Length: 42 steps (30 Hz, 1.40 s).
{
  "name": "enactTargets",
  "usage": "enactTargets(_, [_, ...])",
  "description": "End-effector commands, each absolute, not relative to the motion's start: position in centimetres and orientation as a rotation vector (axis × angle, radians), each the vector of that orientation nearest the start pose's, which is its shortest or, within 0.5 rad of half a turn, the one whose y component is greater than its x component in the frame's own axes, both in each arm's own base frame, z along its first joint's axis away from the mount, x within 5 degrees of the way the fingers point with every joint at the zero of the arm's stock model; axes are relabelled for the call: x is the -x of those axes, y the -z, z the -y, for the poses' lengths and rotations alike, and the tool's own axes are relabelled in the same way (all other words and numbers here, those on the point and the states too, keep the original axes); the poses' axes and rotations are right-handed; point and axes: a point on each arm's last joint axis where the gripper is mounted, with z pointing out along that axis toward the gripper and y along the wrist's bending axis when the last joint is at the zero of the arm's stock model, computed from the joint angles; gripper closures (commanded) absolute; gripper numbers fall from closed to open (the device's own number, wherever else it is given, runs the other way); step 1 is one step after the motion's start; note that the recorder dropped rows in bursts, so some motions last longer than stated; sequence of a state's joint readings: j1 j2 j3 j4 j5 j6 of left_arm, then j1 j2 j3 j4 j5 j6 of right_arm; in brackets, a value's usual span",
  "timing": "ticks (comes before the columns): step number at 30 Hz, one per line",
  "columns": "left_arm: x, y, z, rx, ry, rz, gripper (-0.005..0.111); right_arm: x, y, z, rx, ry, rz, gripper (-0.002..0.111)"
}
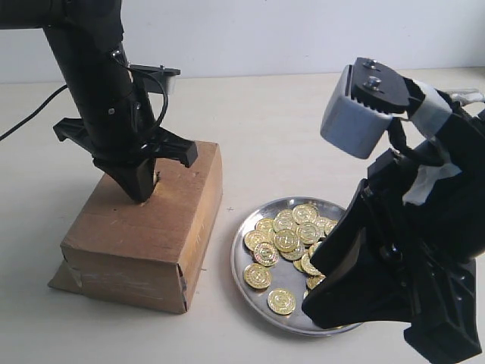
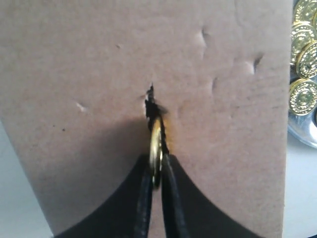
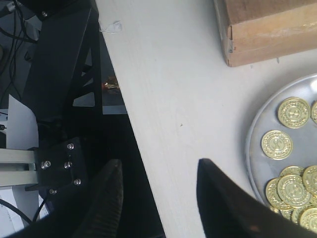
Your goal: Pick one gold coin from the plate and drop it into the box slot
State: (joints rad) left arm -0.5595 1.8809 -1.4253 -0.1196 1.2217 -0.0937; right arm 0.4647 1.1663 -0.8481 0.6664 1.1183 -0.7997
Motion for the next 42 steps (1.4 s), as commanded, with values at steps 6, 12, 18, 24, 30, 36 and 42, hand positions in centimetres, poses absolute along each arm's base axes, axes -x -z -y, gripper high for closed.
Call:
enactTargets(6, [-30.2, -22.0, 20.1, -0.695, 0.153, -3.114, 0.071, -15.2, -29.0, -13.4, 1.342, -0.831, -2.346, 0.062])
enactTargets(12, [-30.1, -23.0, 19.8, -0.818, 0.146, -3.046, 0.072, -15.5, -29.1, -13.4, 1.331, -0.815, -2.33, 0.062])
enactTargets(18, [-30.1, -29.5, 18.2, -0.937, -0.017, -2.765, 0.072, -16.9, -30.2, -13.0, 1.189, -0.614, -2.183, 0.084])
enactTargets(24, [-26.7, -40.2, 14.4, -0.696, -0.05, -2.334, 0.107, -17.0, -35.5, -10.2, 0.815, -0.297, -1.844, 0.108])
enactTargets(30, [-19.8, -46.7, 10.4, -0.549, 0.104, -1.926, 0.107, -13.6, -39.6, -7.2, 0.557, -0.255, -1.626, 0.108])
enactTargets(36, [-12.9, -44.9, 6.3, -0.552, 0.112, -1.701, 0.107, -10.0, -37.6, -5.0, 0.41, -0.316, -1.507, 0.108])
enactTargets(42, [-8.5, -38.1, 3.8, -0.559, 0.136, -1.674, 0.107, -8.3, -32.5, -4.2, 0.29, -0.435, -1.433, 0.108])
